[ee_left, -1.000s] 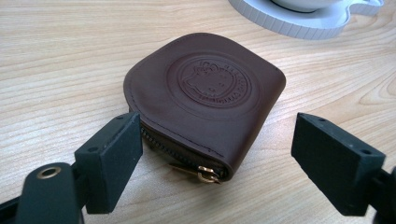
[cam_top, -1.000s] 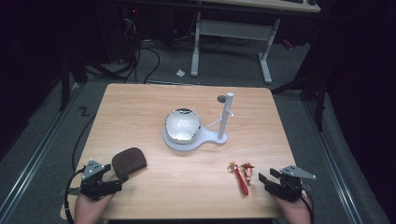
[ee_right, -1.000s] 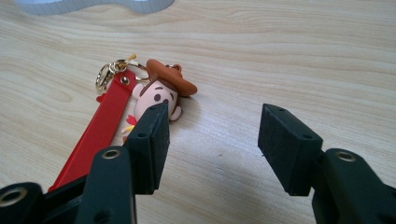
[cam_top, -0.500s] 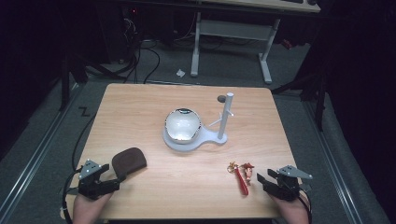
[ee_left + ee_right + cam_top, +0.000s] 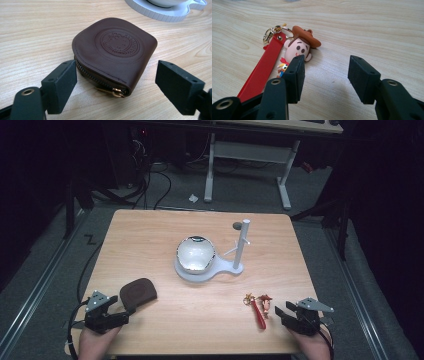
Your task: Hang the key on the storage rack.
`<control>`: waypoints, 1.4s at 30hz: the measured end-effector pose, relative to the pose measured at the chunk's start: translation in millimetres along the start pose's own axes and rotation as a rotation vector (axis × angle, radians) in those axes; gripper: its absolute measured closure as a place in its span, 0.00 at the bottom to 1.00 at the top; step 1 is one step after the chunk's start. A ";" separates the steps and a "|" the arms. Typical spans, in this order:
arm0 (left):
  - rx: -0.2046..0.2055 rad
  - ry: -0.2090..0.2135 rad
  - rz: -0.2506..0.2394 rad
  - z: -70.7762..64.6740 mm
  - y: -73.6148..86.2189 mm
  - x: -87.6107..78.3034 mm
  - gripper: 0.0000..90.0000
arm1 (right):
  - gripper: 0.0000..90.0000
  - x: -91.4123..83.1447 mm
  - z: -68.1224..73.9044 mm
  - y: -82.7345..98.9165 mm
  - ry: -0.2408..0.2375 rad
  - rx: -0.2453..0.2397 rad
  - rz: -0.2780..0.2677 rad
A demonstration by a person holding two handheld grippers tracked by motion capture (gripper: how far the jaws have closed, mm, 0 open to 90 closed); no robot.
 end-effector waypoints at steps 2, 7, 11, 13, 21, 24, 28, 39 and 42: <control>0.007 0.005 -0.006 -0.8 -1.1 -0.5 0.20 | 0.54 0.4 -0.6 -0.1 -0.005 0.007 0.006; 0.020 0.019 -0.008 -1.4 -2.6 0.4 0.20 | 0.54 1.7 -0.8 -2.5 -0.023 0.030 0.032; 0.022 0.024 -0.011 -0.8 -3.2 -0.1 0.19 | 0.54 2.8 -0.6 -3.1 0.001 0.011 0.057; 0.020 0.031 -0.017 -0.5 -3.6 -1.5 0.19 | 0.54 3.9 0.3 -1.4 0.010 0.004 0.089; 0.025 0.043 -0.022 -3.3 -4.2 -2.4 0.19 | 0.54 1.2 3.7 0.2 0.002 -0.010 0.161; 0.028 0.045 -0.023 -3.8 -4.4 -2.6 0.19 | 0.54 0.7 8.4 -0.3 0.000 -0.024 0.183; 0.028 0.047 -0.022 -3.6 -4.4 -2.6 0.19 | 0.55 1.6 14.9 -2.0 -0.014 -0.042 0.206; 0.033 0.055 -0.017 -4.2 -4.7 -1.0 0.19 | 0.56 3.1 34.5 -19.3 -0.049 -0.097 0.317; 0.035 0.056 -0.016 -4.4 -4.6 -1.1 0.19 | 0.56 5.8 37.5 -24.8 -0.041 -0.105 0.346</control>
Point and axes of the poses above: each handheld gripper's, and its own axes: x roughly forward along the jaws, y roughly out of its underside, z roughly to its left, the point moved 7 cm from there along x, roughly forward along the jaws, and after that the axes turned 15 degrees about z, right-handed, at the moved point
